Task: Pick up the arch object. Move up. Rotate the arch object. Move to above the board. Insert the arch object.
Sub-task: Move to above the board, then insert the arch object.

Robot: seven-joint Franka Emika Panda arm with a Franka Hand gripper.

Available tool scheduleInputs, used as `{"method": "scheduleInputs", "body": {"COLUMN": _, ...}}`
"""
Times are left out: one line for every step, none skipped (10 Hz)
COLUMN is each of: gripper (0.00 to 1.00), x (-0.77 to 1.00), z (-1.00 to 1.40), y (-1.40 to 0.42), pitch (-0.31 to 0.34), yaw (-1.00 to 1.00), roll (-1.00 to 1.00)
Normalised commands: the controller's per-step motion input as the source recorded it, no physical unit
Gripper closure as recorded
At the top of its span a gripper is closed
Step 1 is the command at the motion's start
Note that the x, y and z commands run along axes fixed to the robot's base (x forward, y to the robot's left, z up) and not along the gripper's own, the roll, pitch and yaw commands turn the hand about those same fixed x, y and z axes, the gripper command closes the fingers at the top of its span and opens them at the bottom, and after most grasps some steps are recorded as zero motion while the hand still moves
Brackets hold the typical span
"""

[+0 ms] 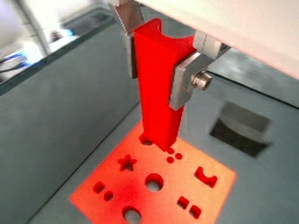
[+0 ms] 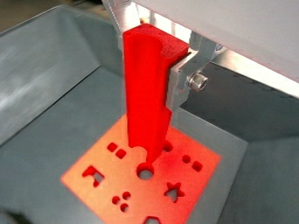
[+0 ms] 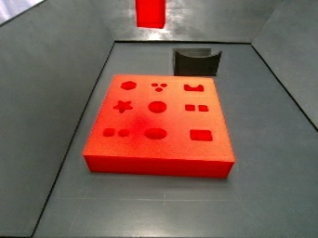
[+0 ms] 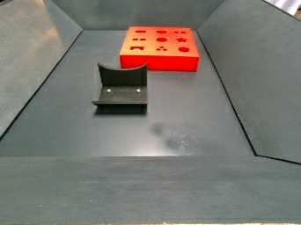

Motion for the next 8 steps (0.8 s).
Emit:
{"method": "scheduleInputs", "body": {"gripper": 1.00, "x": 0.06, "z": 0.03, "y": -0.02, "pitch": 0.190, "yaw": 0.43, "roll": 0.02}}
{"method": "scheduleInputs", "body": {"gripper": 1.00, "x": 0.06, "z": 0.02, "y": -0.02, "pitch": 0.170, "yaw": 0.31, "roll": 0.03}}
{"method": "scheduleInputs", "body": {"gripper": 1.00, "x": 0.00, "z": -0.23, "y": -0.02, "pitch": -0.076, "yaw": 0.09, "roll": 0.00}}
{"method": "scheduleInputs", "body": {"gripper": 1.00, "x": 0.00, "z": -0.12, "y": -0.05, "pitch": -0.074, "yaw": 0.06, "roll": -0.01}}
{"method": "scheduleInputs", "body": {"gripper": 1.00, "x": 0.00, "z": -0.08, "y": -0.06, "pitch": -0.059, "yaw": 0.05, "roll": -0.01}}
{"method": "scheduleInputs", "body": {"gripper": 1.00, "x": 0.00, "z": -0.13, "y": -0.05, "pitch": -0.044, "yaw": 0.08, "roll": 0.00}}
{"method": "scheduleInputs", "body": {"gripper": 1.00, "x": 0.18, "z": -0.62, "y": 0.00, "pitch": -0.109, "yaw": 0.40, "roll": 0.16}}
{"method": "scheduleInputs", "body": {"gripper": 1.00, "x": 0.37, "z": -0.61, "y": 0.22, "pitch": -0.116, "yaw": 0.51, "roll": 0.00}}
